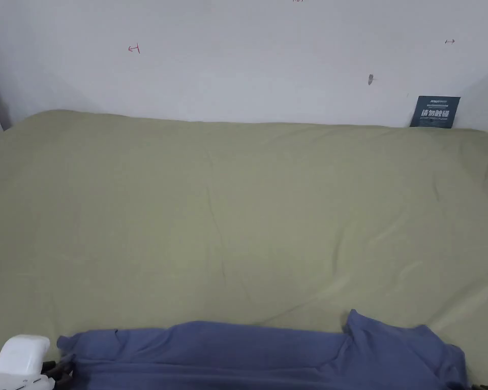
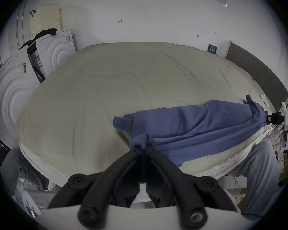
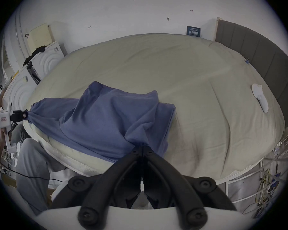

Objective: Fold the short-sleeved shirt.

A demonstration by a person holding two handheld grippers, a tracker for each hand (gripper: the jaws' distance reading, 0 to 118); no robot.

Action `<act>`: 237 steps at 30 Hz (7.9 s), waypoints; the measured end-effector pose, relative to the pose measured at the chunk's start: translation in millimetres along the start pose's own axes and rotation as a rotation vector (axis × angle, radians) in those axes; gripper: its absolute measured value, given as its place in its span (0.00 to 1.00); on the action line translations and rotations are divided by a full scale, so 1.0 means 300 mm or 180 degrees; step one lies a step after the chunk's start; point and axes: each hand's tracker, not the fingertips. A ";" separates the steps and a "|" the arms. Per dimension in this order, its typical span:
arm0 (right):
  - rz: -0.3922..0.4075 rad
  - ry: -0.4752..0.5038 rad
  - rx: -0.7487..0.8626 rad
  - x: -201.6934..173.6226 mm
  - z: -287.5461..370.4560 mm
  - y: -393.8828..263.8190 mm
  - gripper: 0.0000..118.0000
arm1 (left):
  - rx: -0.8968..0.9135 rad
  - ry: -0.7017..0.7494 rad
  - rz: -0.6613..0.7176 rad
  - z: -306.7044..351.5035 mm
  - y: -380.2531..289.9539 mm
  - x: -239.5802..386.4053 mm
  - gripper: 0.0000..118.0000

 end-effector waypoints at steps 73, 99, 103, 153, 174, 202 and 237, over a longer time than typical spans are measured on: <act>0.0198 -0.0532 0.2036 -0.695 0.432 0.082 0.01 | -0.1040 -0.2010 0.2061 -0.248 0.154 -0.256 0.06; 0.0009 -0.0356 0.1947 -0.510 0.475 -0.038 0.01 | -0.0879 -0.0699 -0.0008 0.046 0.465 0.443 0.06; -0.0124 -0.0408 0.1916 -0.463 0.482 -0.063 0.01 | -0.0970 -0.0698 -0.0094 -0.070 0.429 0.658 0.06; -0.0096 -0.0090 0.1559 -0.576 0.351 -0.020 0.01 | -0.0879 -0.1960 0.1180 -0.193 0.202 0.183 1.00; -0.0076 -0.0195 0.1570 -0.569 0.391 -0.020 0.01 | -0.0737 -0.2207 0.1723 -0.275 0.164 0.135 0.06; -0.0202 -0.0388 0.1916 -0.484 0.429 -0.073 0.01 | -0.0999 -0.0563 -0.0477 0.004 0.411 0.741 0.06; -0.0398 0.0670 0.1011 -0.514 0.200 0.023 0.01 | -0.0934 -0.2488 0.0962 -0.194 0.201 0.633 0.00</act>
